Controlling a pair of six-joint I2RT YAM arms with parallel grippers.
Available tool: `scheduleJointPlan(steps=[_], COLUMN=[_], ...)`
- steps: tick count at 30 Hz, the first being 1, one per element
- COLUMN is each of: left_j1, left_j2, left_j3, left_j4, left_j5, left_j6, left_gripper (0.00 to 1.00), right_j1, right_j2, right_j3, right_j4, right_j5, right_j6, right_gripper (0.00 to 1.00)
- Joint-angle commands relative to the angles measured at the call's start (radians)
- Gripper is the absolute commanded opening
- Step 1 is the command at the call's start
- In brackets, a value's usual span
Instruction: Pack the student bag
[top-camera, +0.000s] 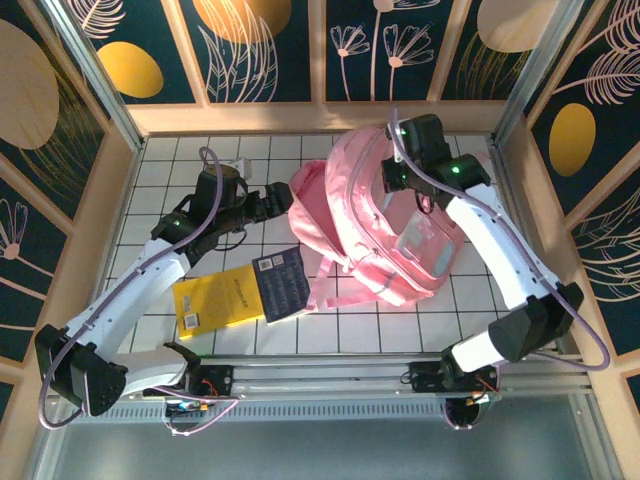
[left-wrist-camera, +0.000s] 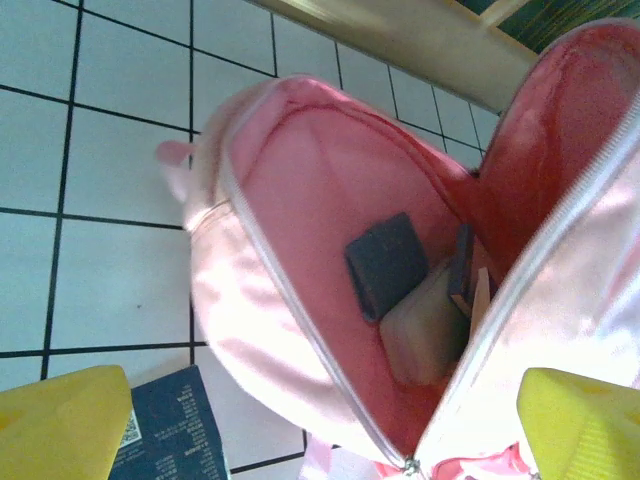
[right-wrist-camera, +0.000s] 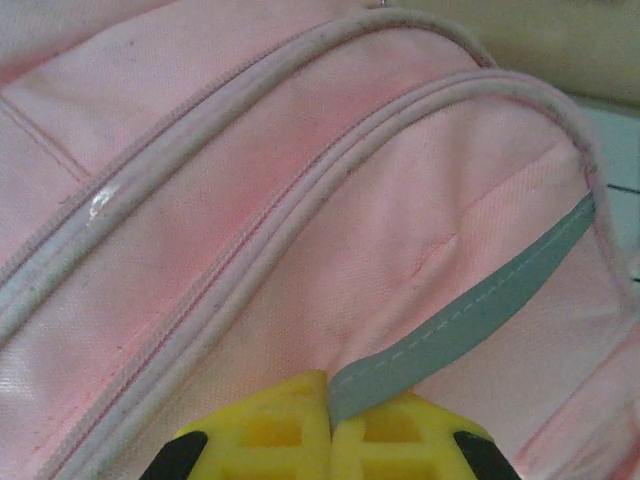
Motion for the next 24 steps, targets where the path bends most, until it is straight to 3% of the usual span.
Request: scheduleJointPlan(steps=[1, 6, 10, 12, 17, 21, 24], left_j1=[0.003, 0.005, 0.012, 0.014, 0.018, 0.02, 0.034], left_j2=[-0.009, -0.03, -0.04, -0.051, -0.069, -0.085, -0.117], left_j3=[0.032, 0.007, -0.031, -0.048, -0.066, -0.067, -0.119], left_j4=[-0.058, -0.101, -0.129, -0.136, -0.216, -0.317, -0.333], left_j5=[-0.059, -0.106, -0.111, -0.114, -0.163, -0.253, -0.26], left_j6=[0.017, -0.002, -0.033, -0.04, -0.077, -0.12, -0.139], left_gripper=[0.99, 0.99, 0.99, 0.98, 0.99, 0.99, 0.99], right_j1=[0.052, 0.066, 0.037, 0.016, -0.026, 0.027, 0.074], right_j2=[0.025, 0.07, 0.132, 0.149, 0.179, 0.14, 0.108], right_j3=[0.092, -0.014, -0.084, -0.119, -0.114, -0.073, -0.059], right_j4=[-0.005, 0.034, 0.07, 0.097, 0.142, 0.172, 0.17], right_j5=[0.364, 0.439, 0.381, 0.365, 0.456, 0.5, 0.502], right_j6=[-0.1, -0.085, -0.011, 0.015, 0.056, 0.048, 0.049], right_gripper=[0.0, 0.0, 0.02, 0.06, 0.35, 0.46, 0.47])
